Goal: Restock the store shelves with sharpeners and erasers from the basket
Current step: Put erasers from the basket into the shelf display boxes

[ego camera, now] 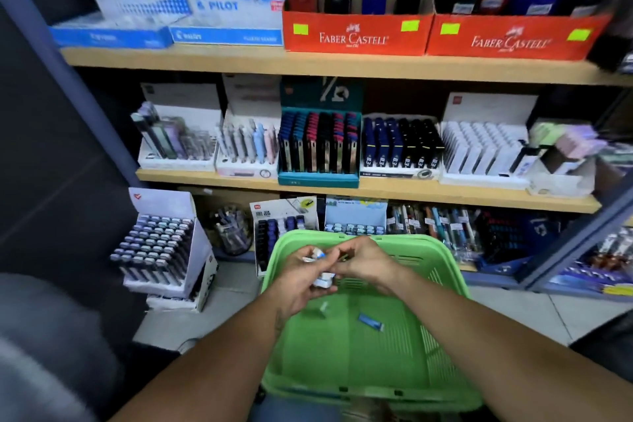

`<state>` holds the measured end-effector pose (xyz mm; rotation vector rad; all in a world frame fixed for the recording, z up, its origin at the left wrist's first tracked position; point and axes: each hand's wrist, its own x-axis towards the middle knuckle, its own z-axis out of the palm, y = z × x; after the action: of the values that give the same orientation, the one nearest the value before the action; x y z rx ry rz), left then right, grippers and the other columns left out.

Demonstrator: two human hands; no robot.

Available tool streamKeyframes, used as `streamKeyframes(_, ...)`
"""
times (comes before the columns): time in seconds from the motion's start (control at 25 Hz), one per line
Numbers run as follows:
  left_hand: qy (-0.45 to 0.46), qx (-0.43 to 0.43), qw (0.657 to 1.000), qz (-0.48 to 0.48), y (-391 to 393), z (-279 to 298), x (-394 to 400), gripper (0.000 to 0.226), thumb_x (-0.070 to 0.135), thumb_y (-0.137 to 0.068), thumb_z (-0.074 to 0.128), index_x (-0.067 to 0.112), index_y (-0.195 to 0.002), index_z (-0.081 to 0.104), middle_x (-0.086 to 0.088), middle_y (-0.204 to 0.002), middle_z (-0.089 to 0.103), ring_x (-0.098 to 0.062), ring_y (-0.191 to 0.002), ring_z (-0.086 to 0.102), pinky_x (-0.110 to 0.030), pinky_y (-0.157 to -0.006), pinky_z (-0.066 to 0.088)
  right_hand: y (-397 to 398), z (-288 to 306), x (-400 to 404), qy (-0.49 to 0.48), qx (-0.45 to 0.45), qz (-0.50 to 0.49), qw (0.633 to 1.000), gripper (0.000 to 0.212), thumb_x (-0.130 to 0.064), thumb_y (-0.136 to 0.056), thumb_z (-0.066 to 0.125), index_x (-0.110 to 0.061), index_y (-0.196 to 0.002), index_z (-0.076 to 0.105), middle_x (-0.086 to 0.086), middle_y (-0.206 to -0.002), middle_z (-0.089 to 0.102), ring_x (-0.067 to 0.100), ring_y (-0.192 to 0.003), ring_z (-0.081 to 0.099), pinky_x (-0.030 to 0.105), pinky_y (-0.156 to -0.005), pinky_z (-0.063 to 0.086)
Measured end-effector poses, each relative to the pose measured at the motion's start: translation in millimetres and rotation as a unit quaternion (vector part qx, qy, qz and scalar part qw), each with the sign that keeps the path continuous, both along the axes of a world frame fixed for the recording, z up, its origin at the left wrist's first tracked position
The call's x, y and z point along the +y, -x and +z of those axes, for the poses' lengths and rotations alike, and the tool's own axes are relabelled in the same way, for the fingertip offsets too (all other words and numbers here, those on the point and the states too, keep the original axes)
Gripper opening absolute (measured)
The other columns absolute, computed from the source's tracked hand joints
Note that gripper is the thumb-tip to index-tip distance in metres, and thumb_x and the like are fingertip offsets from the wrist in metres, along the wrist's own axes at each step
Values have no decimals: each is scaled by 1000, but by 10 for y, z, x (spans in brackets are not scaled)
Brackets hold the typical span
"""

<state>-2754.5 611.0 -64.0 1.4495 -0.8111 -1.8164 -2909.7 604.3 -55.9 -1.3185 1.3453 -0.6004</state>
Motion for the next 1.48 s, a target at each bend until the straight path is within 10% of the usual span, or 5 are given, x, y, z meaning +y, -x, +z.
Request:
streamKeyframes(0.2,-35,-106,992,50,12,-190,81,29,6,-83,79,9,-107,63,-14,-90,71,-26,-68,69,-35,-52,60,-70,-286,69,-62,-5,-2,998,40,4,-75,81,-10,-111,71,6,-106,74,22,-94,73,33,-86,60)
streamKeyframes(0.48,-7,-437,881,-181,50,-838,-56,29,10,-84,78,6,-105,58,-17,-100,64,-32,-74,69,-39,-46,59,4,-1010,-65,-36,320,137,937,28,-14,-82,77,-7,-110,74,9,-107,75,22,-96,71,33,-89,57)
streamKeyframes(1.04,120,-638,650,-395,273,-1868,-230,22,10,-99,50,14,-115,65,-8,-117,67,-24,-108,66,-35,-88,53,-106,-1810,-152,-86,296,145,940,11,-10,-78,72,-8,-85,80,10,-85,75,16,-81,67,16,-64,40)
streamKeyframes(1.28,135,-629,667,-375,248,-1961,-196,20,11,-100,50,15,-114,64,-6,-116,67,-23,-107,65,-33,-88,52,0,-1883,-125,-101,233,74,964,22,-11,-78,80,-7,-99,79,8,-97,76,15,-88,68,19,-74,46)
streamKeyframes(1.48,8,-447,860,-245,182,-1663,-403,6,10,-88,67,8,-94,70,-17,-93,71,-32,-75,72,-42,-62,62,168,-1612,-205,-60,131,-11,989,25,6,-77,77,0,-101,76,16,-98,75,16,-84,63,31,-73,54)
